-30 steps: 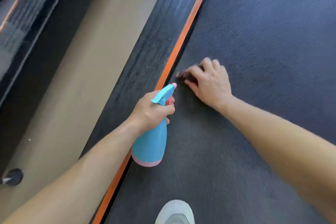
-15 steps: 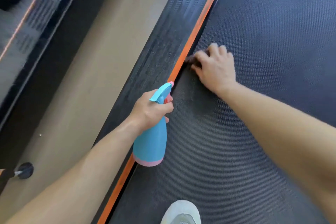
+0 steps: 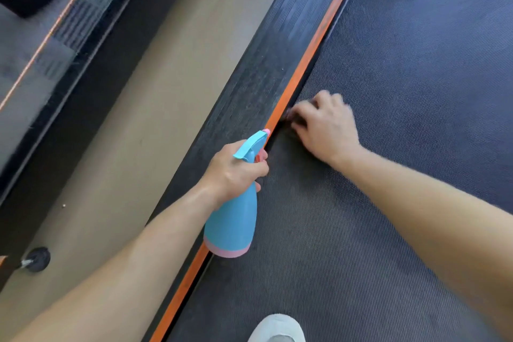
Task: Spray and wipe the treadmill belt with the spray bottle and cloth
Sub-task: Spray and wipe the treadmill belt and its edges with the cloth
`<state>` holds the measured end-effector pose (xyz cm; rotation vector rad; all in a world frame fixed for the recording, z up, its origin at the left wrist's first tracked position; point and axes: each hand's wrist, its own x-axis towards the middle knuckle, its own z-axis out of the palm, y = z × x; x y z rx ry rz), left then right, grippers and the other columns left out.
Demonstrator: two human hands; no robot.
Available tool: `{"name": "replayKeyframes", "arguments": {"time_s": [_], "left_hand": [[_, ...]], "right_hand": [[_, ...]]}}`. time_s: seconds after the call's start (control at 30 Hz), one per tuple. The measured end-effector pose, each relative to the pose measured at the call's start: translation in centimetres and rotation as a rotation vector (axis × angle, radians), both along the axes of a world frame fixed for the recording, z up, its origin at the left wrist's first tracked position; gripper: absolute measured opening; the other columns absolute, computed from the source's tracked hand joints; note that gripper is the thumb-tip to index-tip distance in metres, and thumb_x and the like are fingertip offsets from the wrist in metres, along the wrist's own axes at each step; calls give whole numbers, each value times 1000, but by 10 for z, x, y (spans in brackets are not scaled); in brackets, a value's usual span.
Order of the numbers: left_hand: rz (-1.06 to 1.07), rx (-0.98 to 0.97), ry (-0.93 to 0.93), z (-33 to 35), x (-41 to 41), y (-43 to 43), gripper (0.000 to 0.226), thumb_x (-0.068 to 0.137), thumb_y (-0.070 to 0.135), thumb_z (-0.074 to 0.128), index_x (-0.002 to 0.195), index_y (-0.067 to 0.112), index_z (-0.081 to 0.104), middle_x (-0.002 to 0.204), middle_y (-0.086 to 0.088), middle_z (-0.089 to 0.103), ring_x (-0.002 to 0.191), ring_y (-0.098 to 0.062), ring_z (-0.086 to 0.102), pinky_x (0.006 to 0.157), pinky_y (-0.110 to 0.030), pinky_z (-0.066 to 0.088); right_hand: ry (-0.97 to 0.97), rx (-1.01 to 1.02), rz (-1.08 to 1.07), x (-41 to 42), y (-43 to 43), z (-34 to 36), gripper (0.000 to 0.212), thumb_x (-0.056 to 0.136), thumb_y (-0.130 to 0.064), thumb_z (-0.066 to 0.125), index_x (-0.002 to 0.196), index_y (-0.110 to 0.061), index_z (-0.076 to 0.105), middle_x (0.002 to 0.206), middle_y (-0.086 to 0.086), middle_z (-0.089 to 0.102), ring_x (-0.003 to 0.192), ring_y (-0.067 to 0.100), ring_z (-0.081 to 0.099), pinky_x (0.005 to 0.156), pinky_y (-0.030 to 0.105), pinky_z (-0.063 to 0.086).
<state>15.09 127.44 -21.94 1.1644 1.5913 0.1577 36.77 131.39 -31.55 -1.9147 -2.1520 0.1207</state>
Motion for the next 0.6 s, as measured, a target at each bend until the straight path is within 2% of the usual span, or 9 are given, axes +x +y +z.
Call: {"name": "replayKeyframes", "arguments": {"time_s": [0.07,0.2,0.37,0.43,0.5,0.57,0.6], "left_hand": [[-28,-2,21,-1,-2,-1,46,70,33,65,116,28,72,100,-2,74,85,-24,78,85,-54,65],[-38,-7,26,0,-7,-3,41,71,34,65,111,26,73,101,-2,74,80,-24,78,84,-54,65],[-17,-8,8,2,-6,-2,24,72,31,66,92,20,73,103,-4,74,76,-24,77,85,-53,65],[-9,5,-11,3,-4,0,29,71,30,66,97,20,73,104,-6,74,75,-24,77,86,-52,65],[-21,10,-18,5,-2,3,41,72,31,64,112,24,72,104,-7,74,73,-25,78,89,-49,64],[-17,11,-28,5,-3,5,46,73,33,66,118,27,71,106,-5,74,80,-26,79,89,-50,64],[-8,13,-37,3,-4,5,44,73,32,67,116,28,72,106,-4,73,85,-26,78,87,-52,65]], "right_hand": [[16,-42,-198,12,35,2,36,91,-47,63,117,-22,64,114,18,52,104,40,51,77,48,47],[75,-65,-257,9,39,-1,41,94,-49,59,121,-19,61,115,18,50,105,40,50,82,50,49],[157,-95,-102,-18,-20,1,36,89,-47,63,111,-19,65,102,13,50,91,34,50,72,43,51],[152,-93,51,-31,-51,0,35,89,-47,62,110,-19,66,100,11,50,87,31,49,69,42,50],[90,-66,204,-36,-67,-4,35,90,-47,61,112,-20,65,101,10,51,85,30,48,67,43,49],[3,-11,246,-30,-53,-7,32,90,-47,63,109,-21,64,101,10,52,86,31,49,67,42,47],[-25,17,202,-28,-40,-8,31,90,-47,64,107,-21,64,101,10,52,87,32,49,66,42,46]]}}
